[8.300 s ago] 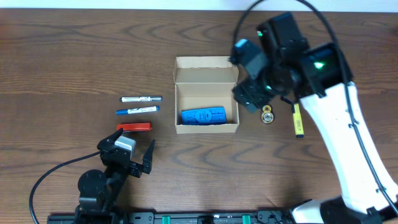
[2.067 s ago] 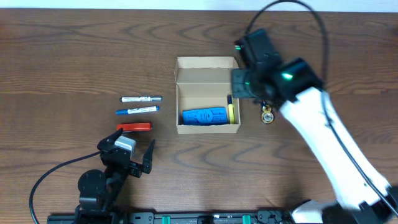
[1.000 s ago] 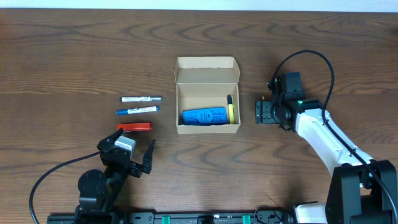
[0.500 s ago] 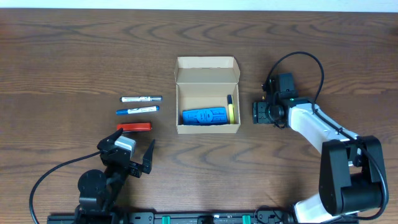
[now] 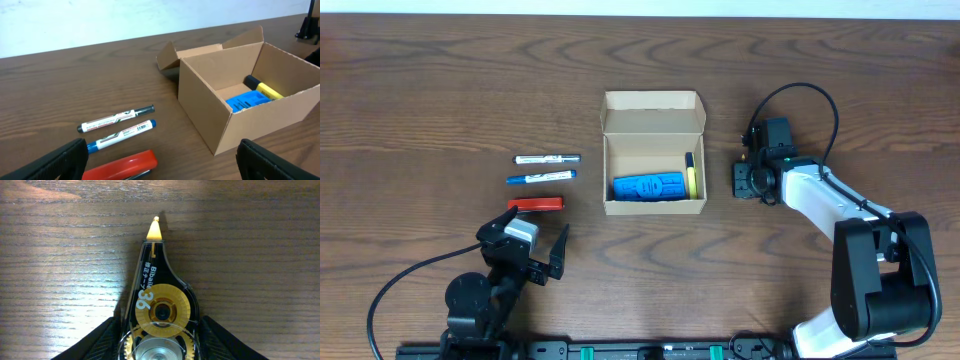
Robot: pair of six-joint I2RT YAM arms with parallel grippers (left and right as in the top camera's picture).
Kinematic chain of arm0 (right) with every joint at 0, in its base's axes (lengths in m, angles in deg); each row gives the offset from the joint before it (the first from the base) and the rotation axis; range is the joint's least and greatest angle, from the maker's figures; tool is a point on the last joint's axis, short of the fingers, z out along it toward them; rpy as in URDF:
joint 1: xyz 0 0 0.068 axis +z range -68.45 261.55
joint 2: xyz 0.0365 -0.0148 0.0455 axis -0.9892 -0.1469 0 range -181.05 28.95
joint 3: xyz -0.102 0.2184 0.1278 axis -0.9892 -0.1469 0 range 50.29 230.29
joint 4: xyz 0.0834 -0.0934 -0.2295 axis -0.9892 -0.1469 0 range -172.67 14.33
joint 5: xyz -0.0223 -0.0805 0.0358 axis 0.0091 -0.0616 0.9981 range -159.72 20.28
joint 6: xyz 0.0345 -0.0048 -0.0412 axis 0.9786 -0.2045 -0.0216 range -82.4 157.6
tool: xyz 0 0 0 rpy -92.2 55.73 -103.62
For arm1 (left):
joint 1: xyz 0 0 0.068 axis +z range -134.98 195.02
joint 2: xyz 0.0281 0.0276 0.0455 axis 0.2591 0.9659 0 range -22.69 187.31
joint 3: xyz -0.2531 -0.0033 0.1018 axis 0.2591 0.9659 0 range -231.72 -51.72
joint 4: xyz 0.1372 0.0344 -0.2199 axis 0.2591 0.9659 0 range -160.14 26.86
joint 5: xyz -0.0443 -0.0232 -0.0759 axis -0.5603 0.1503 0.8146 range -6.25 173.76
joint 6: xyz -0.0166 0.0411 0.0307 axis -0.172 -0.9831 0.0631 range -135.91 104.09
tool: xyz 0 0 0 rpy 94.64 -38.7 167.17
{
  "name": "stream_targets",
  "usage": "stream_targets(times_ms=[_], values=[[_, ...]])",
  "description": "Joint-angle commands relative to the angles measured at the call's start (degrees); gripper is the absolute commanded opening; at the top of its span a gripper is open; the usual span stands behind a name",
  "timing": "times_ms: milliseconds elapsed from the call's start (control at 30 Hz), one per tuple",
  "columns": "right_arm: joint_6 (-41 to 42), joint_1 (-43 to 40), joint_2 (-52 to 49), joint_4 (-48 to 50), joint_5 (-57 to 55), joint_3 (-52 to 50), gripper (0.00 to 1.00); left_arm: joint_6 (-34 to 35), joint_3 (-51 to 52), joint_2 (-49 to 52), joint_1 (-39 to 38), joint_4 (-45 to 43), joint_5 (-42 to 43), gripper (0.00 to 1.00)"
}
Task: Pack container
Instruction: 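Move the right gripper over the correction-tape roller and grasp it, then lift the correction-tape roller and carry it over the box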
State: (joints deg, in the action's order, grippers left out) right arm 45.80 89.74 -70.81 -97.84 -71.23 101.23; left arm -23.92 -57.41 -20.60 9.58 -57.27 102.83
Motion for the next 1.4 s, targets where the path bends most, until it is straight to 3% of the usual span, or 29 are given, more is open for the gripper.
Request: stream_targets(times_ms=[0, 100, 367, 667, 867, 1067, 1367], values=[[0.6, -0.3, -1.6, -0.1, -1.3, -0.4, 0.47, -1.2, 1.5, -0.4, 0.3, 0.2, -0.2, 0.95], [1.3, -0.3, -1.6, -0.1, -1.2, -0.4, 0.37, -1.2, 1.5, -0.4, 0.3, 0.2, -0.2, 0.95], [2.5, -0.3, -1.6, -2.4, 2.5, 2.2, 0.24, -1.2, 1.5, -0.4, 0.3, 0.2, -0.2, 0.95], [2.4, -0.3, -0.1, -20.5, 3.9, 20.5, 0.01, -1.2, 1.5, -0.4, 0.3, 0.2, -0.2, 0.95], [2.1, 2.1, 3.9, -28.7, 4.0, 32.7, 0.01, -1.2, 1.5, -0.4, 0.3, 0.2, -0.2, 0.96], [-13.4, 11.3, 6.6, -26.5, 12.8, 34.6, 0.01, -1.2, 1.5, -0.4, 0.3, 0.2, -0.2, 0.95], [-38.4, 22.5, 0.0, -26.8, 17.9, 33.7, 0.01, -1.2, 1.5, -0.4, 0.3, 0.2, -0.2, 0.95]])
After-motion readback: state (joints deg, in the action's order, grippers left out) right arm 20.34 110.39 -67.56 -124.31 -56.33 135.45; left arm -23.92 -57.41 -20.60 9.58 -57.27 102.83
